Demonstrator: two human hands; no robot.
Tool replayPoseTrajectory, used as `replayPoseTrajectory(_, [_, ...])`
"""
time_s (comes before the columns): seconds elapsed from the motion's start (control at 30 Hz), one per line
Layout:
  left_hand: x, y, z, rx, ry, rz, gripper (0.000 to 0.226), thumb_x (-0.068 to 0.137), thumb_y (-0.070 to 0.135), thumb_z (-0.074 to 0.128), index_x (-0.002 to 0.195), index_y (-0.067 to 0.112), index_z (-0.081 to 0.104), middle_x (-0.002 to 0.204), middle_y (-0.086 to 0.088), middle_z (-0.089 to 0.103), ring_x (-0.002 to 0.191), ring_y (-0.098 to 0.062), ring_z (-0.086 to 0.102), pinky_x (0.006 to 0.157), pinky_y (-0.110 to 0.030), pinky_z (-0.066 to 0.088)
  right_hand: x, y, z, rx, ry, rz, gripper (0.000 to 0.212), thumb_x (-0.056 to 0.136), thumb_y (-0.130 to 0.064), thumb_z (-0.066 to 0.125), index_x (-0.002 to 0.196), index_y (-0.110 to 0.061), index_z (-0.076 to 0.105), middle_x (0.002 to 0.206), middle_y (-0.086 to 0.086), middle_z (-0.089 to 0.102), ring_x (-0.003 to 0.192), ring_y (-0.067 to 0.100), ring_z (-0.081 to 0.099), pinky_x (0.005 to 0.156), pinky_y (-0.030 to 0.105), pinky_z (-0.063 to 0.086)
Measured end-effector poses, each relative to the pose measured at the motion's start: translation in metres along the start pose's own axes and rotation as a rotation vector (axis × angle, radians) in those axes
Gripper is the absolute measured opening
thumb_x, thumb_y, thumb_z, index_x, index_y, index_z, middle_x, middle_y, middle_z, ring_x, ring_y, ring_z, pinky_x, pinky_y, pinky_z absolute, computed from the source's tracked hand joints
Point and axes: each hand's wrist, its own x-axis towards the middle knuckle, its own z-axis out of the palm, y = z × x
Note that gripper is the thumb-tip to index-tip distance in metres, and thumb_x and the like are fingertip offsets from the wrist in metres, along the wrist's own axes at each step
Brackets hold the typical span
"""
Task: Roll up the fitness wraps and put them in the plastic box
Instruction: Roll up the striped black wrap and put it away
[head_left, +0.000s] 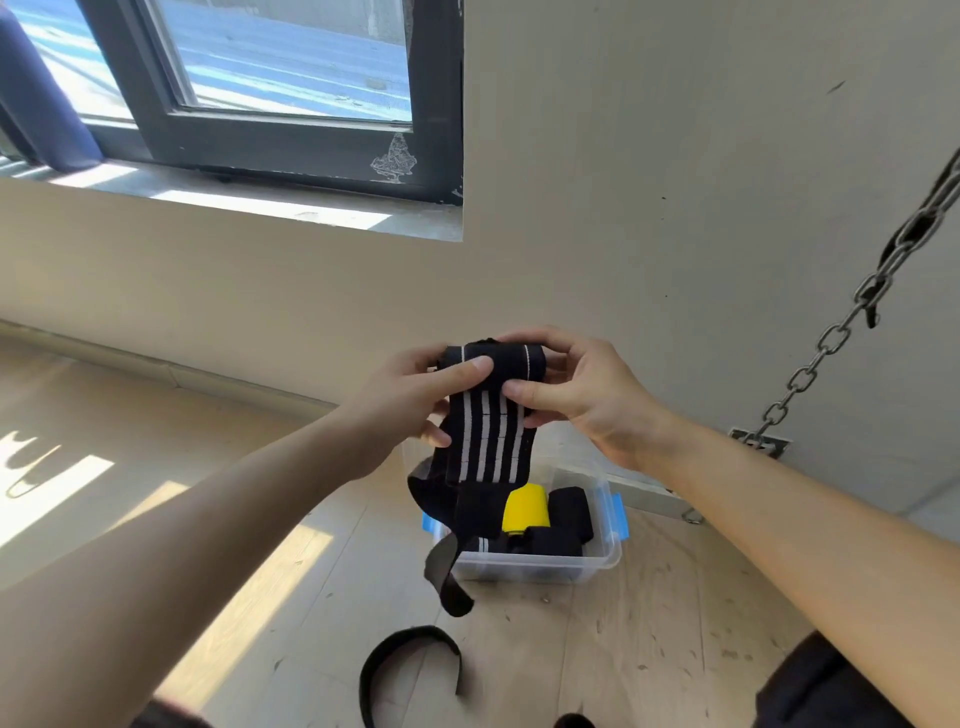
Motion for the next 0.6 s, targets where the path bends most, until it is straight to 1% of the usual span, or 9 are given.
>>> replayPoseTrajectory(0.07, [0.0001, -0.0007, -0.0011, -0.006, 0.016, 0.024, 0.036, 0.092, 0.041, 0.072, 0.119, 0.018, 0.070, 0.110, -0.014, 0.074, 0.099, -0.032, 0.073, 0.058, -0.028, 0.052, -0.0001, -0.0028, -0.0008, 0.013, -0.021, 0.050, 0.038, 0.089, -0.008, 0.073, 0.125, -0.016, 0.065, 0.111, 0.011, 0.073, 0.100, 0.023, 0.073, 0.067, 0.032, 0.060])
replayPoseTrajectory(0.13, [0.0006, -0.0011, -0.0017, -0.029, 0.027, 0.046, 0.040, 0.084, 0.038, 0.075, 0.117, 0.016, 0.069, 0.107, -0.012, 0.075, 0.099, -0.031, 0.074, 0.062, -0.033, 0.052, 0.0006, -0.0048, -0.0016, 0.003, -0.055, 0.124, 0.037, 0.091, -0.032, 0.069, 0.125, -0.019, 0.066, 0.113, 0.005, 0.073, 0.103, 0.021, 0.072, 0.068, 0.034, 0.060])
replayPoseTrajectory(0.2, [0.0016, -0.0014, -0.0020, -0.058, 0.021, 0.075, 0.038, 0.084, 0.030, 0.078, 0.118, 0.016, 0.068, 0.106, -0.013, 0.074, 0.100, -0.033, 0.074, 0.068, -0.039, 0.054, 0.0014, -0.0052, -0.0022, -0.006, -0.095, 0.188, 0.049, 0.090, -0.054, 0.058, 0.124, -0.021, 0.067, 0.117, 0.004, 0.073, 0.106, 0.023, 0.071, 0.070, 0.037, 0.060])
replayPoseTrajectory(0.27, [0.0014, -0.0011, -0.0016, -0.089, 0.017, 0.102, 0.032, 0.088, 0.017, 0.078, 0.118, 0.017, 0.067, 0.102, -0.010, 0.074, 0.099, -0.033, 0.074, 0.068, -0.038, 0.055, 0.0019, -0.0057, -0.0018, 0.005, -0.108, 0.221, 0.056, 0.088, -0.063, 0.051, 0.124, -0.022, 0.067, 0.117, 0.004, 0.073, 0.106, 0.024, 0.071, 0.071, 0.040, 0.060])
replayPoseTrajectory(0.33, [0.0010, -0.0015, -0.0012, -0.103, 0.022, 0.121, 0.033, 0.088, 0.014, 0.078, 0.118, 0.018, 0.067, 0.101, -0.009, 0.073, 0.096, -0.031, 0.074, 0.069, -0.038, 0.056, 0.0017, -0.0067, -0.0010, 0.004, -0.097, 0.208, 0.048, 0.093, -0.057, 0.052, 0.123, -0.022, 0.067, 0.114, 0.004, 0.074, 0.105, 0.024, 0.072, 0.068, 0.038, 0.060])
replayPoseTrajectory(0.4, [0.0005, -0.0022, -0.0004, -0.092, 0.035, 0.140, 0.038, 0.083, 0.015, 0.081, 0.119, 0.019, 0.068, 0.102, -0.007, 0.073, 0.092, -0.025, 0.073, 0.070, -0.037, 0.056, 0.0009, -0.0069, -0.0002, -0.002, -0.074, 0.178, 0.036, 0.099, -0.045, 0.056, 0.122, -0.019, 0.068, 0.113, 0.008, 0.074, 0.103, 0.025, 0.073, 0.062, 0.034, 0.059])
replayPoseTrajectory(0.47, [0.0009, -0.0024, 0.0008, -0.070, 0.055, 0.160, 0.044, 0.080, 0.013, 0.083, 0.121, 0.021, 0.068, 0.106, -0.007, 0.072, 0.090, -0.020, 0.072, 0.069, -0.031, 0.057, 0.0008, -0.0055, -0.0006, 0.015, -0.055, 0.157, 0.031, 0.099, -0.035, 0.061, 0.122, -0.016, 0.068, 0.113, 0.013, 0.073, 0.099, 0.025, 0.073, 0.055, 0.030, 0.055])
replayPoseTrajectory(0.53, [0.0016, -0.0011, 0.0022, -0.058, 0.078, 0.148, 0.050, 0.081, 0.010, 0.083, 0.125, 0.024, 0.065, 0.114, -0.008, 0.070, 0.092, -0.021, 0.072, 0.068, -0.028, 0.058, 0.0008, -0.0055, -0.0017, 0.051, -0.046, 0.139, 0.029, 0.097, -0.027, 0.066, 0.123, -0.013, 0.067, 0.109, 0.014, 0.074, 0.095, 0.023, 0.072, 0.051, 0.027, 0.052])
replayPoseTrajectory(0.6, [0.0016, 0.0001, 0.0017, -0.073, 0.083, 0.080, 0.055, 0.079, 0.024, 0.083, 0.130, 0.028, 0.061, 0.119, -0.008, 0.069, 0.098, -0.021, 0.074, 0.067, -0.028, 0.058, 0.0011, -0.0065, -0.0040, 0.086, -0.044, 0.115, 0.030, 0.095, -0.018, 0.068, 0.124, -0.012, 0.065, 0.101, 0.010, 0.074, 0.092, 0.021, 0.072, 0.051, 0.026, 0.052])
